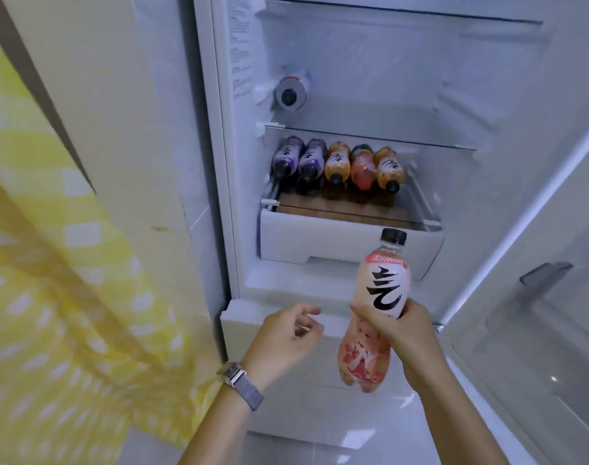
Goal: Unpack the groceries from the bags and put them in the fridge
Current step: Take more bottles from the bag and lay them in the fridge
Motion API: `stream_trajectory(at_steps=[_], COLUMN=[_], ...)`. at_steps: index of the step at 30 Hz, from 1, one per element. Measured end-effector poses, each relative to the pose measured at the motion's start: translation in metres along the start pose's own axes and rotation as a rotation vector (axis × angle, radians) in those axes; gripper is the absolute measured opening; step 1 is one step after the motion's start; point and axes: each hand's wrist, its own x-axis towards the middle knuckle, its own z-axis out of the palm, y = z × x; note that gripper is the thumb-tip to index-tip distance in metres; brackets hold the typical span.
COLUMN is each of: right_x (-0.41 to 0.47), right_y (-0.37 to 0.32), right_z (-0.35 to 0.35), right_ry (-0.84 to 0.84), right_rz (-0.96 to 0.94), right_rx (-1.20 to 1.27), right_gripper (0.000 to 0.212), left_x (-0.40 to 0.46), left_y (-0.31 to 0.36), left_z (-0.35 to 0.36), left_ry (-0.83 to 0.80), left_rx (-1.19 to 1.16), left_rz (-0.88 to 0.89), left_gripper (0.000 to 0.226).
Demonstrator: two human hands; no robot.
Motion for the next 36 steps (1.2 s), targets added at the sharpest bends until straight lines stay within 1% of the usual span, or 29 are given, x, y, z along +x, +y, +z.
stream_trajectory(at_steps=[4,9,11,14,16,21,23,25,27,28,30,31,33,36], right_x=[0.051,0.098,0.112,0.131,0.139,0.147,0.15,0.149,0.144,0.14,0.13,0.128,0.127,0.131], right_y=[-0.008,-0.019,-0.024,-0.032,-0.039,-0.058,-0.066,-0.071,-0.073,-0.074,-0.077,-0.08,-0.084,-0.089], right_z=[-0.007,-0.001,0.005,0.016,0.023,0.039,0.04,0.035,0.024,0.017,0.006,0.0,-0.011,-0.023], right_ry=[0.006,-0.005,-0.01,-0.011,0.004,0.058,0.044,-0.034,-0.169,-0.221,-0.264,-0.269,-0.282,-0.271], right_rz=[-0.013,-0.051,-0.063,-0.069,-0.087,-0.174,-0.212,-0.245,-0.236,-0.214,-0.127,-0.064,0.055,0.118], right_rx=[-0.016,-0.064,-0.086,-0.101,-0.091,-0.006,-0.029,-0.028,0.047,0.09,0.208,0.267,0.332,0.265], right_gripper=[0.028,0.027,0.026,0.032,0.034,0.047,0.056,0.063,0.069,0.074,0.08,0.078,0.069,0.056], left_x=[0.045,0.086,0.099,0.118,0.129,0.158,0.17,0.182,0.192,0.198,0.212,0.22,0.233,0.249], left_y=[0.016,0.028,0.03,0.034,0.037,0.057,0.062,0.06,0.059,0.058,0.06,0.06,0.061,0.064], left_z=[0.01,0.012,0.011,0.007,0.007,0.006,0.003,-0.003,-0.012,-0.017,-0.024,-0.025,-0.025,-0.02], left_ry=[0.013,0.005,-0.01,-0.033,-0.024,0.123,0.167,0.185,0.217,0.268,0.351,0.354,0.303,0.209], left_rx=[-0.018,-0.018,-0.03,-0.065,-0.083,-0.085,-0.132,-0.142,-0.014,0.079,0.247,0.301,0.355,0.439], left_rz=[-0.003,-0.002,-0.003,-0.004,0.009,0.113,0.164,0.279,0.388,0.44,0.549,0.59,0.627,0.667], left_gripper=[0.025,0.029,0.036,0.056,0.059,0.04,0.046,0.052,0.05,0.047,0.045,0.045,0.042,0.038])
